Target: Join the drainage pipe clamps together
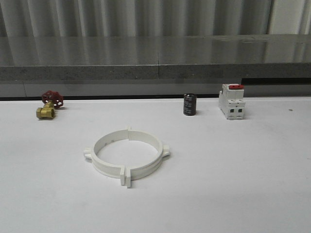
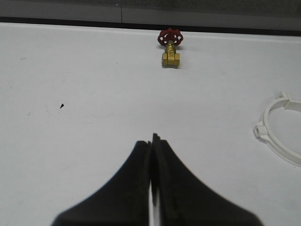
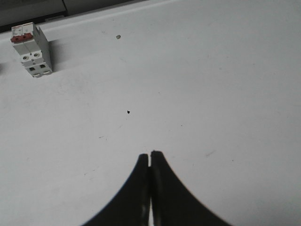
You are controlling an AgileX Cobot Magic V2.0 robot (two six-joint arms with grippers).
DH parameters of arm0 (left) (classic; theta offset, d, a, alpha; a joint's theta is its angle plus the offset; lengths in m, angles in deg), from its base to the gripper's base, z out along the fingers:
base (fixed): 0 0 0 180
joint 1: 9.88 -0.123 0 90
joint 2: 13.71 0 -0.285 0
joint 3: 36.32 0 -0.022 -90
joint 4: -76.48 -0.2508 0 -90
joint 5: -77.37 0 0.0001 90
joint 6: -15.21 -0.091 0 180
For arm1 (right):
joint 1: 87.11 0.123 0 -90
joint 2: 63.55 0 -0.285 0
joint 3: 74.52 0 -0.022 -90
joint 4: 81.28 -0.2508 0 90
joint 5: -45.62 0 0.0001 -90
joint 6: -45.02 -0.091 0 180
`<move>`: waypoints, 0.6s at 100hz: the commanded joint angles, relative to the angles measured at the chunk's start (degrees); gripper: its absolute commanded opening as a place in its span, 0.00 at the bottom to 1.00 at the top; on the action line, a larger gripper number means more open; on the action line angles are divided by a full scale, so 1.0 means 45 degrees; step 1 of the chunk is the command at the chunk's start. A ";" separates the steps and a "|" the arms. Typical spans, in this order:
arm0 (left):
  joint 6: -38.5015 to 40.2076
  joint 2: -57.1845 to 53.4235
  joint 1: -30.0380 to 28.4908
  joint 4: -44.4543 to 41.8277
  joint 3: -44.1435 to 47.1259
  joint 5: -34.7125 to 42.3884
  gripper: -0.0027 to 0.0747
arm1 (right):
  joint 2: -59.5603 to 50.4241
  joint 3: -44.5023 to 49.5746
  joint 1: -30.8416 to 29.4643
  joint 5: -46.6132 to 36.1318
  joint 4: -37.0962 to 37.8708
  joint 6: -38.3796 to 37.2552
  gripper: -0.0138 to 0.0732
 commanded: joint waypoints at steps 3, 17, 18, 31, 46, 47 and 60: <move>0.0042 0.0024 -0.0034 0.0085 -0.0342 0.0879 0.01 | -0.0026 -0.0295 -0.0088 -0.0655 0.0484 0.0157 0.08; 0.0042 0.0024 -0.0034 0.0085 -0.0342 0.0879 0.01 | -0.0026 -0.0269 -0.0088 -0.0741 0.0587 0.0157 0.08; 0.0042 0.0024 -0.0034 0.0085 -0.0342 0.0879 0.01 | -0.0026 -0.0269 -0.0088 -0.0795 0.0587 0.0157 0.08; 0.0042 0.0024 -0.0034 0.0085 -0.0342 0.0879 0.01 | -0.0208 -0.0163 -0.0103 -0.1535 0.0174 0.1014 0.08; 0.0042 0.0024 -0.0034 0.0085 -0.0342 0.0879 0.01 | -0.0956 0.0415 -0.0112 -0.3556 -0.1949 0.4531 0.08; 0.0042 0.0024 -0.0034 0.0085 -0.0342 0.0879 0.01 | -0.1006 0.0509 -0.0129 -0.3672 -0.2173 0.4913 0.08; 0.0042 0.0024 -0.0034 0.0085 -0.0342 0.0879 0.01 | -0.2267 0.1689 -0.0777 -0.5887 -0.4158 0.7373 0.08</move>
